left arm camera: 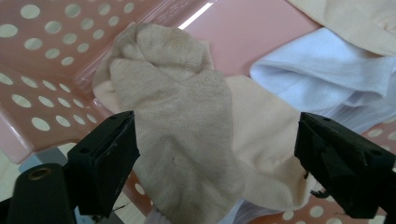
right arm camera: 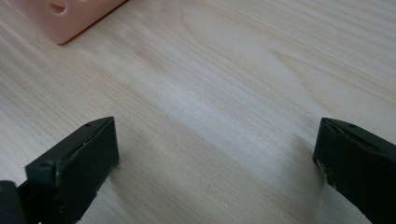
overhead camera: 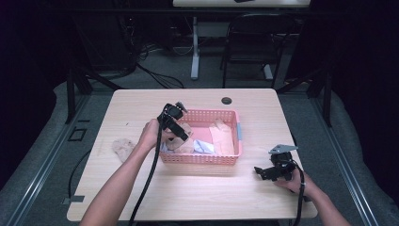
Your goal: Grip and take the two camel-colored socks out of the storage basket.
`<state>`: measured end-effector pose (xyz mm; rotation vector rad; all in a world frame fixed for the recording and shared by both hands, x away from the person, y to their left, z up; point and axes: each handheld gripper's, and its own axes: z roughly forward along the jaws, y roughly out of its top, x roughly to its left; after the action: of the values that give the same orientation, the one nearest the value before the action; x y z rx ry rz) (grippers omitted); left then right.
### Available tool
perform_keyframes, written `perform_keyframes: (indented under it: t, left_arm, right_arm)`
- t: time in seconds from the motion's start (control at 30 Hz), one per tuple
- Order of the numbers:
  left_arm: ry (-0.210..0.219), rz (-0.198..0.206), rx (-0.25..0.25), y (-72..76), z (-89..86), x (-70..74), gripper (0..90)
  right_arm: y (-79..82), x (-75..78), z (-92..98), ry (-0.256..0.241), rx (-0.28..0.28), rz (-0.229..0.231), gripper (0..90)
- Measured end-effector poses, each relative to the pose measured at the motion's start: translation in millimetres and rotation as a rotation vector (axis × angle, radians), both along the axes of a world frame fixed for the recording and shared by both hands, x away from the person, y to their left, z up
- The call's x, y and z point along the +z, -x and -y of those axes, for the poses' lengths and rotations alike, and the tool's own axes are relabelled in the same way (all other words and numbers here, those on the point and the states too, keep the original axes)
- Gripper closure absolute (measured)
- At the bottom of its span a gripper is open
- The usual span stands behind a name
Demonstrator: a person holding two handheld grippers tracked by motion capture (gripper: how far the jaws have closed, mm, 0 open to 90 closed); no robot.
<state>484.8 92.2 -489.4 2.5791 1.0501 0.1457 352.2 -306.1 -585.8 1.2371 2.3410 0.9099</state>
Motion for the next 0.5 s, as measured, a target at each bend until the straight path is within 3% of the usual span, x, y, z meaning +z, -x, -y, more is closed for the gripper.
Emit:
perform_keyframes:
  t: [0.07,0.5]
  left_arm:
    - [0.010,-0.013,0.005,-2.3,-1.0,-2.8,14.6]
    - [-0.021,-0.030,0.026,-8.2,-3.4,-18.7,23.0]
  right_arm:
    - [-0.1,0.0,0.1,0.000,0.001,-0.001,0.0]
    - [0.1,0.0,0.0,0.000,0.000,0.000,0.0]
